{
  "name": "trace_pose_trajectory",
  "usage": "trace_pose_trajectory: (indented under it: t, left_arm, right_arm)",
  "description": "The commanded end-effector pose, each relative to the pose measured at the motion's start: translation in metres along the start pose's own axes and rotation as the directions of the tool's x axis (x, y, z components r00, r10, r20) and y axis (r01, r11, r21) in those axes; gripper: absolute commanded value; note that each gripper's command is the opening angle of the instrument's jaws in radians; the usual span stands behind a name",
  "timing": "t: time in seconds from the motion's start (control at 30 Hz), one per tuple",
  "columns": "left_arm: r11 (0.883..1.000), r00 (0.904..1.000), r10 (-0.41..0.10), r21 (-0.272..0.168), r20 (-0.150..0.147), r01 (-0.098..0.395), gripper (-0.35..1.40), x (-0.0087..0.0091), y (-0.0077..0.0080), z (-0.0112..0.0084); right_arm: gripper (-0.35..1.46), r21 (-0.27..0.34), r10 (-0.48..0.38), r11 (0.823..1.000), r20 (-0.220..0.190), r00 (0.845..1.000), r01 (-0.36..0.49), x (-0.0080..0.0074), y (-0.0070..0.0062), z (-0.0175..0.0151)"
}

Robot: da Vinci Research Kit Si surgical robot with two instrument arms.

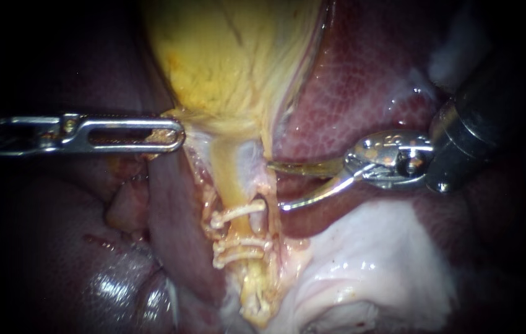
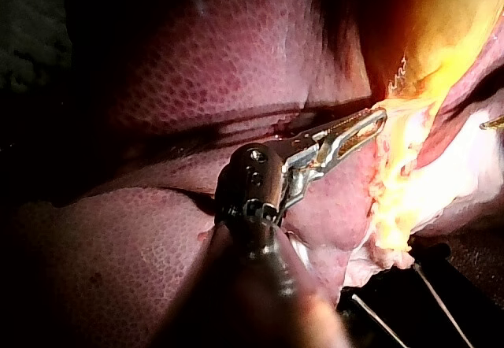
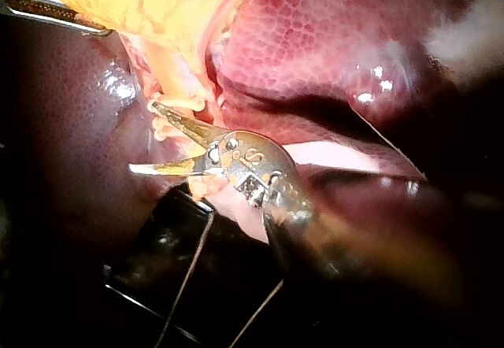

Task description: Go to the cutting position left tube

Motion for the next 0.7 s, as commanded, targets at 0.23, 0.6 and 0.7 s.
trace_pose_trajectory:
  t: [0.23, 0.6, 0.7]
  left_arm:
    - [1.000, 1.0000, 0.001, -0.001, 0.003, -0.001, -0.35, -0.0008, 0.0000, -0.0011]
    - [1.000, 0.9997, 0.006, -0.007, 0.025, -0.006, -0.35, -0.0023, -0.0001, -0.0037]
    - [1.000, 0.9996, 0.006, -0.008, 0.026, -0.005, -0.35, -0.0023, -0.0003, -0.0038]
  right_arm:
    - [1.36, 0.010, -0.003, 1.000, 0.002, 1.000, 0.003, -0.0004, 0.0001, 0.0005]
    - [1.36, 0.059, 0.001, 0.998, 0.052, 0.999, -0.004, -0.0057, 0.0008, 0.0037]
    - [1.36, 0.077, 0.018, 0.997, 0.087, 0.996, -0.025, -0.0079, 0.0008, 0.0048]
